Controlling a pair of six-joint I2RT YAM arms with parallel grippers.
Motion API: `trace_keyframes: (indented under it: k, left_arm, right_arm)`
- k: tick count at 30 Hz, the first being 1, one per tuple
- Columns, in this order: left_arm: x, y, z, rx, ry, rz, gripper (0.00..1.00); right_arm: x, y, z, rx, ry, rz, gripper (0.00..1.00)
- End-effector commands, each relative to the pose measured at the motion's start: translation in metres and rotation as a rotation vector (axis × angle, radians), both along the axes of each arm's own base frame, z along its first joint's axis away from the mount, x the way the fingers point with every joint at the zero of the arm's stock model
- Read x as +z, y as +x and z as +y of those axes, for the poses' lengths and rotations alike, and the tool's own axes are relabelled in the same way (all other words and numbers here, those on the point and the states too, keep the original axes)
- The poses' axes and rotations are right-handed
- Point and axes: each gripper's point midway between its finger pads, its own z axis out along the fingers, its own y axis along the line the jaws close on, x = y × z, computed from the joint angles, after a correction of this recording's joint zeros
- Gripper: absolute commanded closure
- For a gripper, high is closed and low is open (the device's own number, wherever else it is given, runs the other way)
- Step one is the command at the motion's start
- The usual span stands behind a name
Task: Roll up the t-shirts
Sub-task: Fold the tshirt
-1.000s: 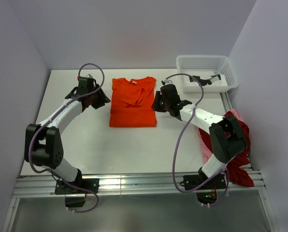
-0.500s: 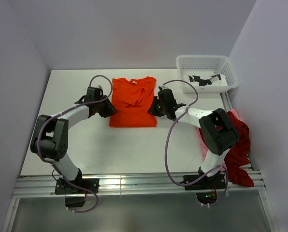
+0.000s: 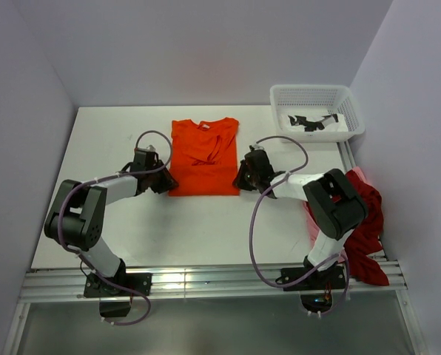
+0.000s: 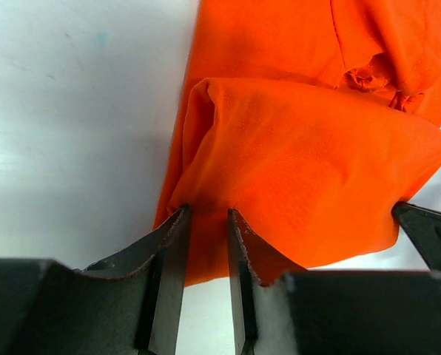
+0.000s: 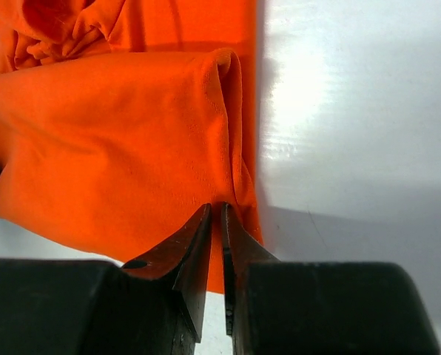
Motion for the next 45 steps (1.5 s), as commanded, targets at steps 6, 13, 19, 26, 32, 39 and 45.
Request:
trace_keyframes:
  k: [6,13,19,26,32,39,45]
  left_arm:
    - [-0.005,-0.026,-0.011,-0.029,0.075,-0.028,0.67]
    - [0.001,-0.07,-0.012,-0.042,0.087,-0.022,0.67]
    - [0.02,-0.101,-0.015,-0.071,0.08,-0.042,0.66]
    - [0.039,-0.115,-0.007,-0.062,0.089,-0.096,0.54]
    - [0.061,-0.118,-0.005,-0.04,0.057,-0.221,0.4]
    - [0.054,-0.115,-0.004,-0.012,0.051,-0.308,0.34]
    - [0.051,-0.122,-0.009,-0.01,-0.021,-0.39,0.23]
  right_arm:
    - [-0.013,-0.04,-0.022,-0.055,-0.037,0.022,0.82]
    - [-0.011,-0.073,-0.037,-0.085,-0.053,0.027,0.85]
    - [0.011,-0.099,-0.046,-0.12,-0.03,-0.036,0.84]
    - [0.028,-0.128,-0.043,-0.132,-0.01,-0.089,0.73]
    - [0.045,-0.133,-0.047,-0.166,0.009,-0.227,0.53]
    - [0.037,-0.132,-0.054,-0.201,-0.039,-0.299,0.45]
    - [0.025,-0.136,-0.055,-0.209,-0.097,-0.35,0.41]
